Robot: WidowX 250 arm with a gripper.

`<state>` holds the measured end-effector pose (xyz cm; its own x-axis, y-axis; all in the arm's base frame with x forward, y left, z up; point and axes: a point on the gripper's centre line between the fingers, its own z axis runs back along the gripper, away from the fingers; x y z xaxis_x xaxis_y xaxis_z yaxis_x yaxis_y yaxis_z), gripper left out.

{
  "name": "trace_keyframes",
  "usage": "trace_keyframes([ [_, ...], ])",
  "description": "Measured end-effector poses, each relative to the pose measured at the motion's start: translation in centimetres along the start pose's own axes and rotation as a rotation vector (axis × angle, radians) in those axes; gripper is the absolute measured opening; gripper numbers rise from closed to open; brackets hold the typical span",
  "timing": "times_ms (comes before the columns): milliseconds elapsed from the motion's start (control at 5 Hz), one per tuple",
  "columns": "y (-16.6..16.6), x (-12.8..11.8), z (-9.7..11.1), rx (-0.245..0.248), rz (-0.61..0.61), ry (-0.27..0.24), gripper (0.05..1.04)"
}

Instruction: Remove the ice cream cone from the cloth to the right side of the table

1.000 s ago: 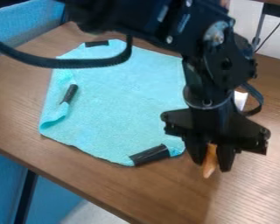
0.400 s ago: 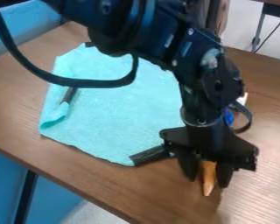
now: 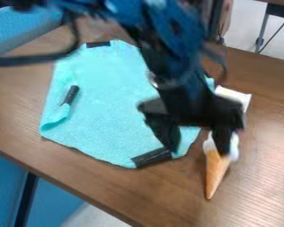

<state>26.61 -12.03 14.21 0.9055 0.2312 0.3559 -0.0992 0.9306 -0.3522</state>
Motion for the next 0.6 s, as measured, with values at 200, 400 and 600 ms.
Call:
trace_keyframes([
  [200, 2.6, 1.4, 5.2, -0.003, 0.098, -0.038, 1.000],
  [400, 6.3, 3.3, 7.3, 0.147, 0.294, -0.107, 1.000],
  [600, 12.2, 5.5, 5.9, 0.266, 0.542, -0.082, 1.000],
])
